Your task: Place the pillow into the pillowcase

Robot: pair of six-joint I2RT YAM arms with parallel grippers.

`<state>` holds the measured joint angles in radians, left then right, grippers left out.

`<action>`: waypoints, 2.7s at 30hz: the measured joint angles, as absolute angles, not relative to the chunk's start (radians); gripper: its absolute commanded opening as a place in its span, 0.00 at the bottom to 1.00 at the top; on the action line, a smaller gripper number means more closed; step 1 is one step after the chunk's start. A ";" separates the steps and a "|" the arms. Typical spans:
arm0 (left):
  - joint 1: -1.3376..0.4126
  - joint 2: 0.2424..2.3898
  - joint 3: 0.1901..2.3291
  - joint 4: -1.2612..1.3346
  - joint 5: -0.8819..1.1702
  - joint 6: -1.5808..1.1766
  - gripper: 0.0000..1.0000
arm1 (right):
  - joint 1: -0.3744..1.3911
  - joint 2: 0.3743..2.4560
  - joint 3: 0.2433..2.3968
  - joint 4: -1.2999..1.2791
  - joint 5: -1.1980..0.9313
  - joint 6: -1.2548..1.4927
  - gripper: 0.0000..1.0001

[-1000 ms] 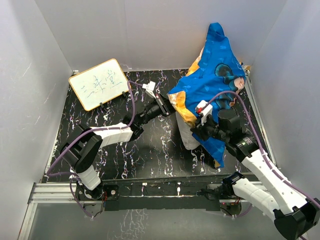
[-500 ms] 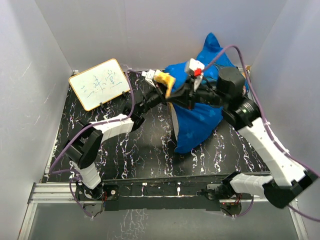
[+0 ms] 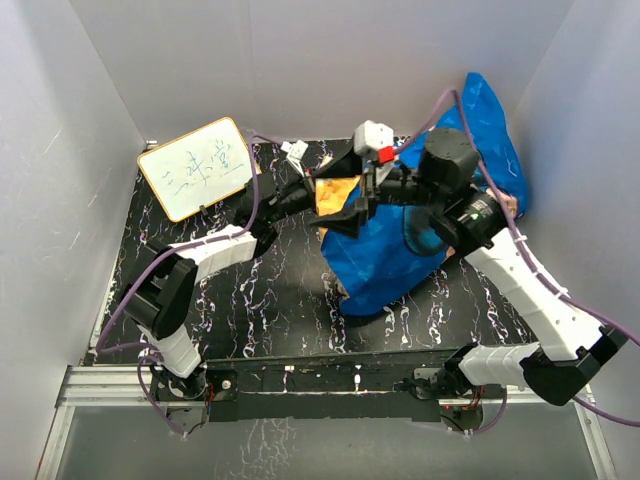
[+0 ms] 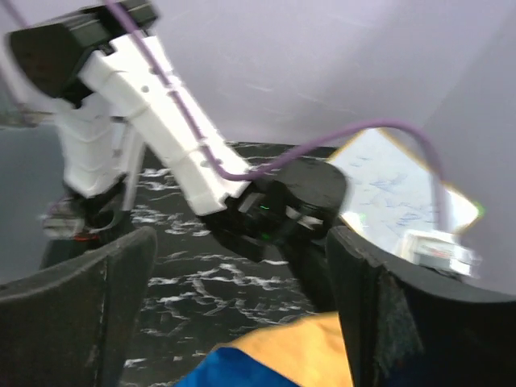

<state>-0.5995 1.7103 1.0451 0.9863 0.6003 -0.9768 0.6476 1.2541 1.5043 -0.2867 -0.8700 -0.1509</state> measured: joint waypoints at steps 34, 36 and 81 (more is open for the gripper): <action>-0.452 1.728 1.583 0.552 0.871 -0.907 0.00 | 0.281 1.641 1.963 -0.746 -0.629 -0.760 0.08; -0.455 1.726 1.718 0.461 0.842 -0.835 0.00 | 0.287 1.610 1.985 -0.627 -0.582 -0.685 0.08; -0.498 1.231 0.834 -0.347 0.379 -0.532 0.97 | 0.653 1.362 1.409 -1.071 -0.878 -1.175 0.99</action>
